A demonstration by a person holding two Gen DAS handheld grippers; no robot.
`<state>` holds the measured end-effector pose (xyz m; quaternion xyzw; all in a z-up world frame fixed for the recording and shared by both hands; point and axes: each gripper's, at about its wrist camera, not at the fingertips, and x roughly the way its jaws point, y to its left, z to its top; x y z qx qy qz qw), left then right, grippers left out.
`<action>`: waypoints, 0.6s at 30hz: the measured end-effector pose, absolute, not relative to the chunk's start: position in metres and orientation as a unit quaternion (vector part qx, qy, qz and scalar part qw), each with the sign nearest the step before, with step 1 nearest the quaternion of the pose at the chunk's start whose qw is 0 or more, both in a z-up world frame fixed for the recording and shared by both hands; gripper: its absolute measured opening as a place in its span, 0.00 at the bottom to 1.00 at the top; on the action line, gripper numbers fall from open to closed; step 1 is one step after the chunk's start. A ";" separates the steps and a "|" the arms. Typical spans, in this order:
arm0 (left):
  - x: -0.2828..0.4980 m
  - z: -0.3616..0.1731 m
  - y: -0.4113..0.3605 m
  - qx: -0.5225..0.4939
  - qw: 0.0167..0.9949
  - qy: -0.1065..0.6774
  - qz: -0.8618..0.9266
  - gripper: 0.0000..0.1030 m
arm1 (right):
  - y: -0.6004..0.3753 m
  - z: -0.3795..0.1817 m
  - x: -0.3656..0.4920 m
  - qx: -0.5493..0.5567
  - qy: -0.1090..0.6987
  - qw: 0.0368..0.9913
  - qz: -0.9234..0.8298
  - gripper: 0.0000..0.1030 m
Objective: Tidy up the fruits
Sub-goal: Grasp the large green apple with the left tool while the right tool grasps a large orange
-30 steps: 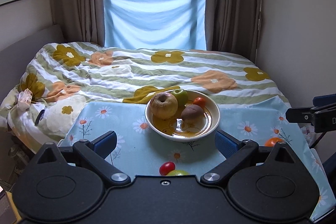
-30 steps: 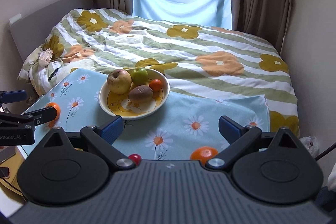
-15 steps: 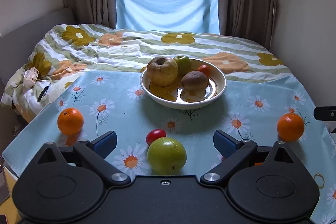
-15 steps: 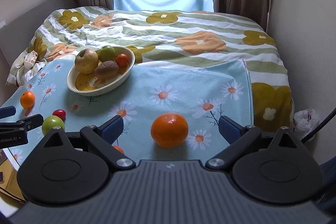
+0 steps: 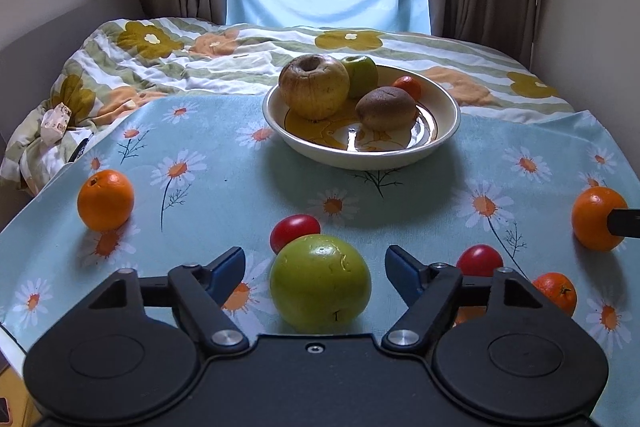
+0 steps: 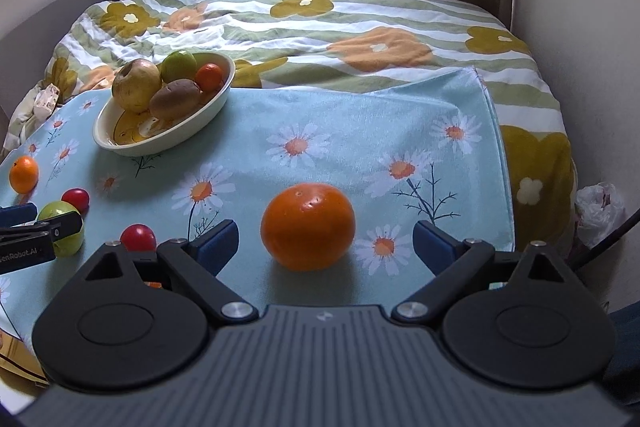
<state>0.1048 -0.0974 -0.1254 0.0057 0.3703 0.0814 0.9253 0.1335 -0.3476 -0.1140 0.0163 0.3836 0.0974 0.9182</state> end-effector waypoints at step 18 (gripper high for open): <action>0.104 -0.133 -0.100 0.008 0.920 0.384 0.076 0.58 | -0.337 -0.134 0.151 0.017 0.403 0.909 0.109 0.88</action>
